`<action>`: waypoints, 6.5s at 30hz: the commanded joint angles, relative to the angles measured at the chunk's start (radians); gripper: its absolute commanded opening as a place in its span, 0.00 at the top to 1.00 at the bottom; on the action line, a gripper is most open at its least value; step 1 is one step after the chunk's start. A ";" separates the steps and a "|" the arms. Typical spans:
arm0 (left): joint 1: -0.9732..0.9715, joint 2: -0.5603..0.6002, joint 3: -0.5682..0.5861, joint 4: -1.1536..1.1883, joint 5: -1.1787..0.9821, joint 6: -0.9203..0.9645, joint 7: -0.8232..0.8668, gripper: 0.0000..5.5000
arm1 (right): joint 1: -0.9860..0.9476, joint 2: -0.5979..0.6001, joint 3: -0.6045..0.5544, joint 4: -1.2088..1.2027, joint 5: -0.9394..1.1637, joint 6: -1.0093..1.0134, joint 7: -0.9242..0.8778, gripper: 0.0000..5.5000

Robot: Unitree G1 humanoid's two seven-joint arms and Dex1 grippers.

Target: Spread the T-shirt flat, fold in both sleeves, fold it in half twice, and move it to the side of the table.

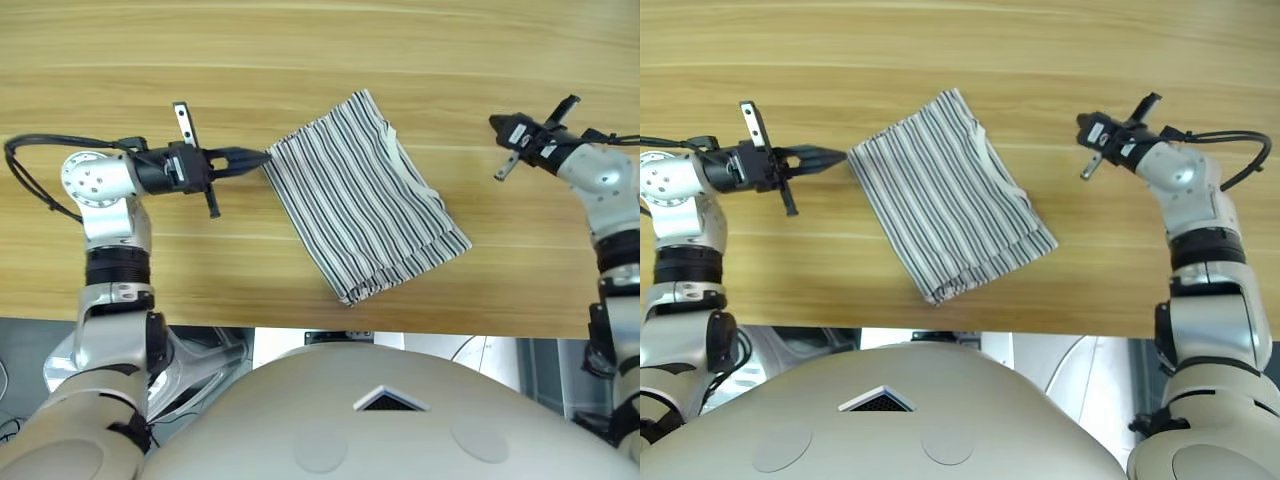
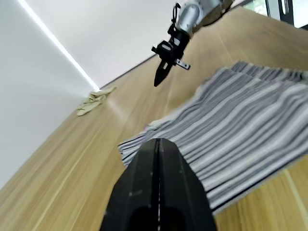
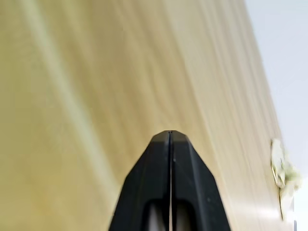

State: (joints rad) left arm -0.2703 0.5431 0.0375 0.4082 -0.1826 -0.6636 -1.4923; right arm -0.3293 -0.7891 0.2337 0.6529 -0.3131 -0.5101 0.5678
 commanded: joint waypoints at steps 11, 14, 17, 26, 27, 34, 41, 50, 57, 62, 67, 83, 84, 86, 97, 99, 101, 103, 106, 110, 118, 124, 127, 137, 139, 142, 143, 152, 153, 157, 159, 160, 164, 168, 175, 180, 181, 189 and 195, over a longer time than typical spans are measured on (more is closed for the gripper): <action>-0.014 0.169 -0.280 0.099 0.380 -0.184 0.191 1.00 | 0.458 -0.226 0.019 -0.655 0.237 -0.062 0.340 0.99; -0.041 0.176 -0.317 0.139 0.439 -0.206 0.253 1.00 | 0.543 -0.267 0.000 -0.830 0.356 -0.078 0.390 0.99; -0.061 0.165 -0.350 0.178 0.462 -0.229 0.307 1.00 | 0.592 -0.283 0.002 -0.933 0.424 -0.083 0.422 0.99; -0.216 0.100 -0.409 0.380 0.653 -0.327 0.662 1.00 | 0.545 -0.171 0.121 -0.990 0.402 -0.028 0.471 0.99; -0.232 0.092 -0.415 0.406 0.671 -0.335 0.699 1.00 | 0.545 -0.172 0.109 -1.002 0.422 -0.027 0.470 0.99; -0.297 0.057 -0.489 0.512 0.766 -0.369 0.840 1.00 | 0.578 -0.201 -0.004 -1.098 0.606 -0.062 0.474 0.99; -0.435 -0.010 -0.602 0.643 0.909 -0.326 0.969 1.00 | 0.574 -0.159 -0.023 -1.072 0.624 -0.063 0.476 0.99; -0.632 -0.114 -0.756 0.792 1.092 -0.208 1.248 1.00 | 0.583 -0.130 -0.034 -1.020 0.625 -0.060 0.478 0.99; -0.703 -0.054 -0.811 0.814 1.176 -0.193 1.447 1.00 | 0.562 -0.099 -0.034 -0.989 0.620 -0.045 0.476 0.99; -0.761 0.041 -0.872 0.836 1.272 -0.102 1.530 0.96 | 0.547 -0.073 -0.059 -0.963 0.611 0.001 0.448 1.00; -0.737 0.156 -0.787 0.840 1.163 -0.171 1.469 0.83 | 0.431 -0.013 -0.099 -0.851 0.589 0.134 0.368 0.91; -0.046 0.456 -0.644 -0.117 -0.024 -0.197 0.633 0.35 | 0.435 -0.206 -0.233 -0.602 0.380 0.121 0.410 0.37; -0.021 0.456 -0.632 -0.140 -0.020 -0.177 0.615 0.33 | 0.448 -0.218 -0.230 -0.600 0.369 0.112 0.421 0.36; 0.019 0.454 -0.611 -0.168 0.007 -0.150 0.588 0.27 | 0.470 -0.234 -0.220 -0.597 0.338 0.090 0.432 0.29; 0.156 0.412 -0.563 -0.223 0.272 -0.128 0.575 0.02 | 0.578 -0.244 -0.171 -0.623 0.248 0.000 0.440 0.02; 0.171 0.399 -0.560 -0.238 0.292 -0.130 0.579 0.02 | 0.589 -0.233 -0.151 -0.631 0.231 -0.015 0.432 0.02; 0.181 0.390 -0.555 -0.254 0.300 -0.128 0.577 0.02 | 0.595 -0.229 -0.139 -0.641 0.226 -0.028 0.426 0.02; 0.190 0.379 -0.552 -0.276 0.301 -0.117 0.570 0.02 | 0.599 -0.222 -0.122 -0.657 0.229 -0.038 0.421 0.02; 0.197 0.357 -0.553 -0.285 0.310 -0.115 0.567 0.02 | 0.600 -0.204 -0.089 -0.689 0.226 -0.042 0.414 0.02; 0.200 0.337 -0.545 -0.280 0.321 -0.125 0.575 0.02 | 0.597 -0.187 -0.060 -0.707 0.221 -0.046 0.407 0.02; 0.166 0.262 -0.545 -0.237 0.370 -0.160 0.604 0.02 | 0.571 -0.158 -0.015 -0.709 0.208 -0.040 0.387 0.02; 0.131 0.205 -0.566 -0.147 0.440 -0.217 0.637 0.06 | 0.549 -0.144 0.003 -0.693 0.197 -0.029 0.368 0.02; 0.120 0.196 -0.573 -0.109 0.470 -0.239 0.646 0.16 | 0.541 -0.136 0.013 -0.690 0.191 -0.022 0.364 0.06; 0.119 0.202 -0.586 -0.087 0.475 -0.256 0.648 0.48 | 0.521 -0.137 0.038 -0.682 0.183 -0.017 0.359 0.39; 0.117 0.200 -0.588 -0.084 0.477 -0.258 0.650 0.52 | 0.521 -0.139 0.040 -0.681 0.184 -0.019 0.361 0.45; 0.115 0.196 -0.590 -0.078 0.481 -0.260 0.653 0.52 | 0.522 -0.143 0.040 -0.683 0.189 -0.023 0.363 0.56; 0.114 0.195 -0.590 -0.076 0.483 -0.260 0.655 0.52 | 0.522 -0.144 0.040 -0.685 0.190 -0.024 0.364 0.60; 0.111 0.188 -0.596 -0.072 0.479 -0.263 0.661 0.52 | 0.523 -0.148 0.043 -0.687 0.202 -0.039 0.371 0.92; 0.111 0.187 -0.597 -0.073 0.476 -0.263 0.660 0.52 | 0.523 -0.148 0.043 -0.687 0.203 -0.041 0.372 0.94; 0.112 0.187 -0.599 -0.078 0.468 -0.261 0.654 0.52 | 0.524 -0.148 0.042 -0.692 0.205 -0.042 0.375 0.99; 0.112 0.187 -0.603 -0.078 0.464 -0.262 0.648 0.57 | 0.523 -0.148 0.042 -0.693 0.205 -0.042 0.375 0.99; 0.112 0.187 -0.605 -0.077 0.462 -0.262 0.645 0.59 | 0.523 -0.148 0.042 -0.693 0.205 -0.042 0.376 0.99; 0.112 0.189 -0.612 -0.075 0.454 -0.263 0.636 0.73 | 0.522 -0.148 0.041 -0.693 0.205 -0.040 0.377 0.99; 0.112 0.190 -0.616 -0.080 0.449 -0.262 0.632 0.86 | 0.527 -0.150 0.038 -0.697 0.205 -0.041 0.376 0.99; 0.123 0.222 -0.606 -0.152 0.346 -0.231 0.591 0.96 | 0.541 -0.168 0.028 -0.726 0.256 -0.066 0.397 0.99; 0.139 0.299 -0.567 -0.308 0.161 -0.155 0.513 0.96 | 0.591 -0.221 -0.008 -0.826 0.408 -0.100 0.448 0.99; 0.154 0.323 -0.558 -0.352 0.121 -0.137 0.496 0.96 | 0.601 -0.231 -0.020 -0.843 0.438 -0.106 0.459 0.99; 0.268 0.447 -0.470 -0.510 -0.014 -0.099 0.432 0.96 | 0.653 -0.272 -0.091 -0.911 0.604 -0.143 0.527 0.99; 0.251 0.390 -0.433 -0.451 0.027 -0.072 0.449 0.96 | 0.644 -0.243 -0.120 -0.903 0.623 -0.124 0.529 0.99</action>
State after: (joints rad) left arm 0.0060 0.9605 -0.4157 -0.0733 -0.1783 -0.7553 -1.0523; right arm 0.3281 -1.0406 0.1290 -0.2525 0.2975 -0.6472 1.0951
